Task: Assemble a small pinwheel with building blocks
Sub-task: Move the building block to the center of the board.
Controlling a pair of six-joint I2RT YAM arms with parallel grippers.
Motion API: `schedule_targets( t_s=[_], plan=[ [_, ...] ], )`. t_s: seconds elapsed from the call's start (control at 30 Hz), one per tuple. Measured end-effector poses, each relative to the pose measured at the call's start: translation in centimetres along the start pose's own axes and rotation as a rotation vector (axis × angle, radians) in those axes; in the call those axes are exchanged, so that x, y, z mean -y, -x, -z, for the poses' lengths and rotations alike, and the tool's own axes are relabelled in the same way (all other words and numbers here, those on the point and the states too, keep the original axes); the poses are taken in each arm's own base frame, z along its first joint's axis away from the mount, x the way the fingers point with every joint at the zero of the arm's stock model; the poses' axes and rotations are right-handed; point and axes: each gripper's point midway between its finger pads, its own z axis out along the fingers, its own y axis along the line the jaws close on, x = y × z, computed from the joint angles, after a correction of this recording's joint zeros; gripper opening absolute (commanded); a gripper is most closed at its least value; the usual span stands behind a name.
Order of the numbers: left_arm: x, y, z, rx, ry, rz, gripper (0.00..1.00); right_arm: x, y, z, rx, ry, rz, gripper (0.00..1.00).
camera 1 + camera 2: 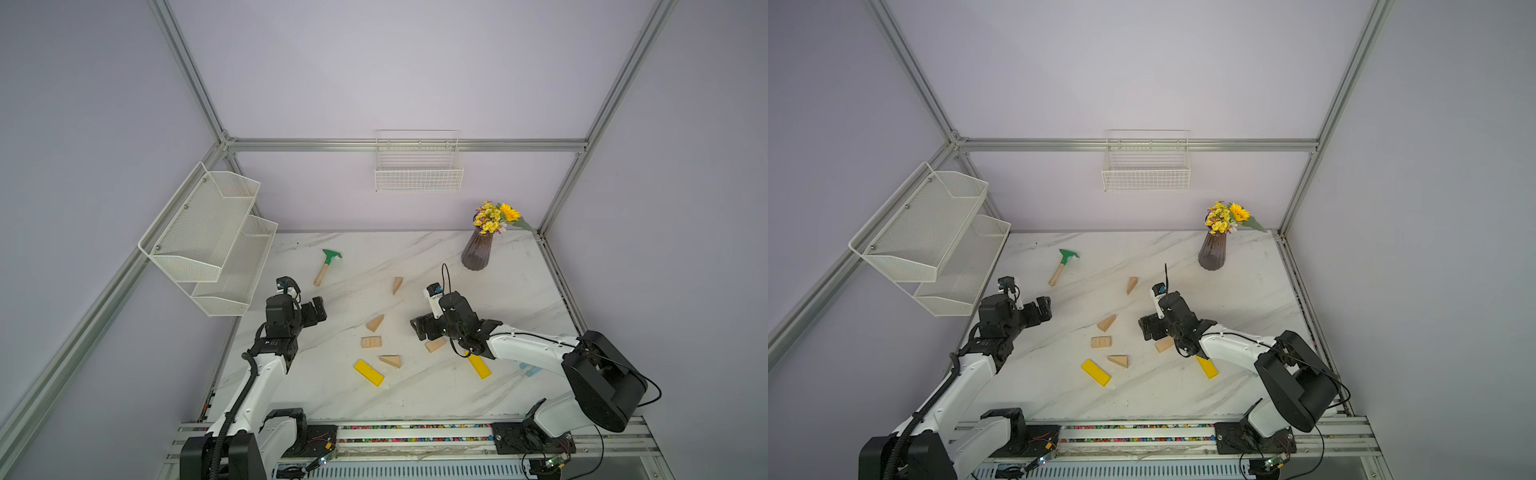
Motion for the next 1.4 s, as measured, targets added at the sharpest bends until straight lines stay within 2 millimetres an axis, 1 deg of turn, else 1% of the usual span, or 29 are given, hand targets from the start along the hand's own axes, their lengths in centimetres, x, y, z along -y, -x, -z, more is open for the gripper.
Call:
schedule_targets(
  t_s=[0.1, 0.27, 0.4, 0.53, 0.63, 0.77, 0.8, 0.93, 1.03, 1.27, 1.4],
  plan=[
    [0.1, -0.4, 0.1, -0.018, -0.006, 0.009, 1.0, 0.4, -1.3, 0.0, -0.055, -0.015, 0.001, 0.91],
    [0.2, -1.2, 0.1, -0.051, -0.013, 0.029, 1.0, 0.5, -2.4, -0.2, -0.13, -0.037, 0.0, 0.89],
    [0.3, -1.5, 0.3, -0.063, -0.02, 0.041, 1.0, 0.9, -4.0, 0.0, -0.188, -0.056, -0.022, 0.88],
    [0.6, -1.5, 0.5, -0.066, -0.038, 0.063, 1.0, 1.3, -5.6, 0.3, -0.237, -0.073, -0.045, 0.85],
    [0.7, -1.7, 0.5, -0.072, -0.045, 0.079, 1.0, 1.4, -6.3, 0.3, -0.26, -0.08, -0.054, 0.8],
    [0.9, -1.8, 0.4, -0.079, -0.054, 0.093, 1.0, 1.5, -7.4, -0.2, -0.295, -0.086, -0.044, 0.68],
    [0.9, -1.9, 0.3, -0.084, -0.055, 0.096, 1.0, 1.4, -7.3, -0.3, -0.294, -0.086, -0.04, 0.65],
    [0.9, -2.4, -0.1, -0.106, -0.054, 0.112, 1.0, 1.0, -7.3, -0.5, -0.293, -0.088, -0.047, 0.63],
    [0.9, -2.5, -0.1, -0.11, -0.055, 0.118, 1.0, 0.8, -7.4, -0.4, -0.29, -0.098, -0.054, 0.63],
    [0.9, -2.9, -0.5, -0.128, -0.057, 0.121, 1.0, 0.2, -7.7, -0.3, -0.301, -0.107, -0.065, 0.73],
    [0.9, -3.3, -0.8, -0.144, -0.059, 0.125, 1.0, 0.2, -7.9, 0.1, -0.323, -0.114, -0.068, 0.76]
  ],
)
